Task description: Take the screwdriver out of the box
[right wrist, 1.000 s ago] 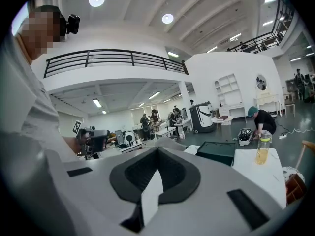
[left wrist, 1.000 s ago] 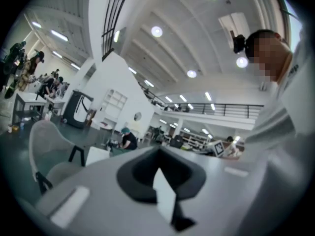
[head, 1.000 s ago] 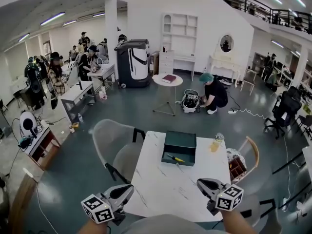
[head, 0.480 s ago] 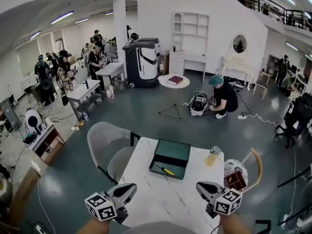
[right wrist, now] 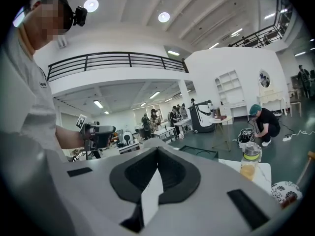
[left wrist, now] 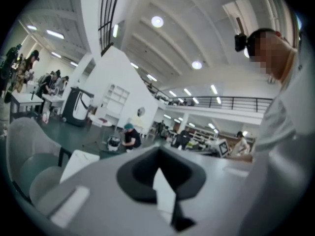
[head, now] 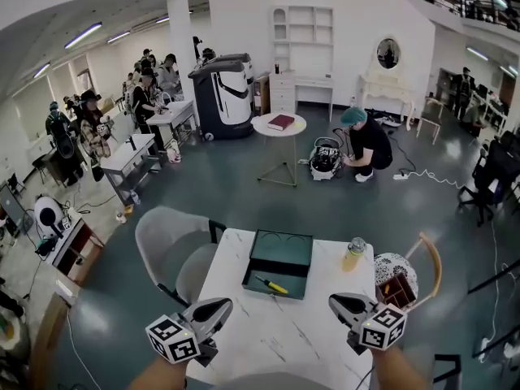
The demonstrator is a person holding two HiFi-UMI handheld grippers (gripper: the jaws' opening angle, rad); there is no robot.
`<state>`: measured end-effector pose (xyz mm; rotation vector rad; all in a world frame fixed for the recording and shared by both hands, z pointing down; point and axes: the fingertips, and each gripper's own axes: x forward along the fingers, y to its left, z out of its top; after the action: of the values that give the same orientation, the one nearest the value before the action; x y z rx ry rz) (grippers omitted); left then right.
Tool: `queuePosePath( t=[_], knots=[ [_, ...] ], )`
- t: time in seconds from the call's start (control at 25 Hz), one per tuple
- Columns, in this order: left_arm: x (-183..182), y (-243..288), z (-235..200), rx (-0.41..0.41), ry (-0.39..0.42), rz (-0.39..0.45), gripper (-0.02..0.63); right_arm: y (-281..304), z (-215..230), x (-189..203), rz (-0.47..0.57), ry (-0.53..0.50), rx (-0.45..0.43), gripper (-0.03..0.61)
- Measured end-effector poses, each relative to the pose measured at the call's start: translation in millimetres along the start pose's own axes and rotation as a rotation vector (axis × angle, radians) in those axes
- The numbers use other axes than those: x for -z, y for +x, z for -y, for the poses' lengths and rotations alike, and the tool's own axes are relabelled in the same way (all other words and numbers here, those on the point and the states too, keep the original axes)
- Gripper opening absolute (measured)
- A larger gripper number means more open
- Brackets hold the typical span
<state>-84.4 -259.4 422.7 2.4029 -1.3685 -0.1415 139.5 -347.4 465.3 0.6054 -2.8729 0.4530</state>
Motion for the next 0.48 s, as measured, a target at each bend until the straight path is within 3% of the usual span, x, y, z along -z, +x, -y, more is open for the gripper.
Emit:
queuePosePath(
  t=[0.24, 0.48],
  knots=[
    [9.7, 24.2, -43.4, 0.104, 0.012, -0.059, -0.002, 26.7, 6.9, 8.5, -0.008, 0.018, 0.108, 0.008],
    [17.1, 49.9, -79.9, 0.21, 0.101, -0.121, -0.002, 43.5, 11.1, 25.8, -0.033, 0.046, 0.207, 0.008]
  ],
)
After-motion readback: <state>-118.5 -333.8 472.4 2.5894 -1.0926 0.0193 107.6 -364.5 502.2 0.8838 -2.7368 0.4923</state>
